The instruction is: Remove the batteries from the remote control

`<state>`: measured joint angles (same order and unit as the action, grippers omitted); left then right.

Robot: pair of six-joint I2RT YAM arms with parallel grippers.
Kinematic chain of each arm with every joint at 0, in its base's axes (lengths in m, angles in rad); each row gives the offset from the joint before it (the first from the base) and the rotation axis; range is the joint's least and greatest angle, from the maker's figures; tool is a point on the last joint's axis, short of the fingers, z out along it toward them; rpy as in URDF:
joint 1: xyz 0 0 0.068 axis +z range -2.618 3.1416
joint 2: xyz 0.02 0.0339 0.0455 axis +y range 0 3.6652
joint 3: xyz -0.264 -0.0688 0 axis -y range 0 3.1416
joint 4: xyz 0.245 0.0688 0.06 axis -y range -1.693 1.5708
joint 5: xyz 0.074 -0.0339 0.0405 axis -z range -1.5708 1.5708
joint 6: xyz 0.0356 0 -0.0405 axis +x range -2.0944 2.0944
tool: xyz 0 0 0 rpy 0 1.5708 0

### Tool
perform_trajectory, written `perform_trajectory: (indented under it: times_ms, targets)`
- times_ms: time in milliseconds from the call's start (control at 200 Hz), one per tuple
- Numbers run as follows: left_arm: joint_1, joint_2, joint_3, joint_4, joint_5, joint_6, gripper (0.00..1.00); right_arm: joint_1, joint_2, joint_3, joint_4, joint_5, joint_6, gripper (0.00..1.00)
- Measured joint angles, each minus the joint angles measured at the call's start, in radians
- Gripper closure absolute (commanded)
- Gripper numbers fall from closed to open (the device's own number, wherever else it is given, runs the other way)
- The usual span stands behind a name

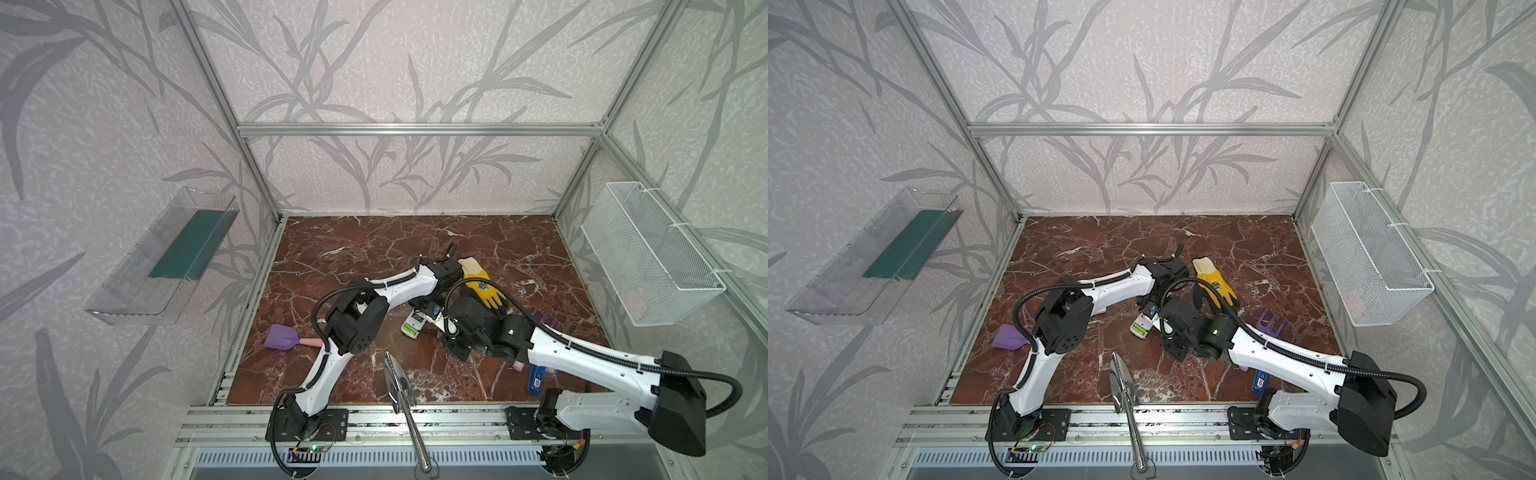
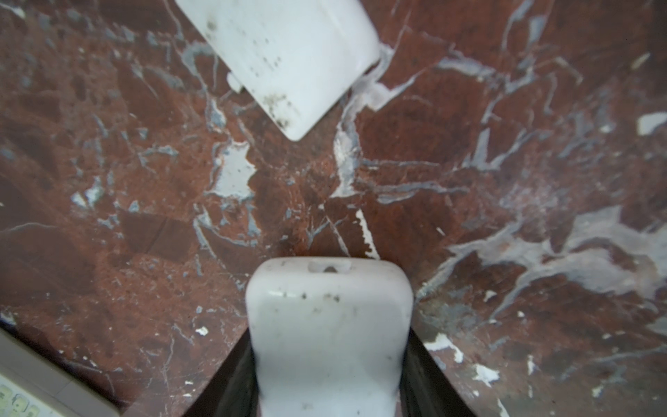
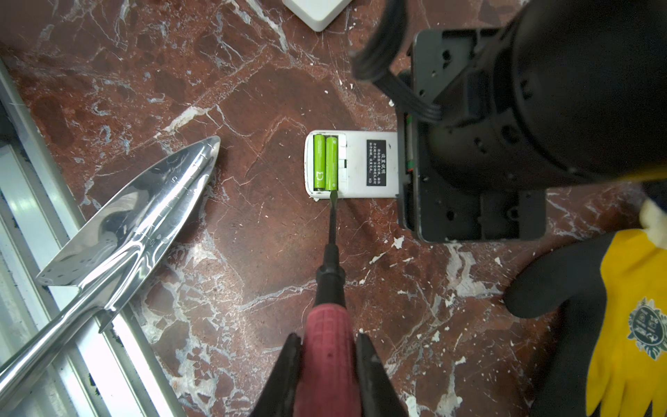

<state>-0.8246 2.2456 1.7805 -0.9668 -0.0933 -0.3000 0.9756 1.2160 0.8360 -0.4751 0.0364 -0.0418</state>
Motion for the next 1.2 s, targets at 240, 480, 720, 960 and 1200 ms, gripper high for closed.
perform_trajectory:
  times_ms: [240,480,720,960,1200]
  targets:
    - [0.000,0.000,0.000,0.000,0.000,0.000,0.82,0.000,-0.004,0.000,-0.001,-0.011,0.000,1.00]
    - [0.000,0.000,0.001,0.000,-0.002,0.000,0.82,0.000,0.038,0.005,-0.003,-0.011,0.000,1.00]
    - [-0.001,0.002,0.004,-0.003,-0.005,0.000,0.82,0.000,0.047,0.023,-0.012,-0.007,0.000,1.00]
    - [-0.005,0.002,0.005,-0.006,-0.013,0.000,0.82,0.000,0.050,0.042,-0.033,0.000,-0.002,1.00]
    - [-0.010,0.016,0.027,-0.026,-0.025,0.000,0.82,0.000,0.076,0.055,-0.044,0.000,-0.006,1.00]
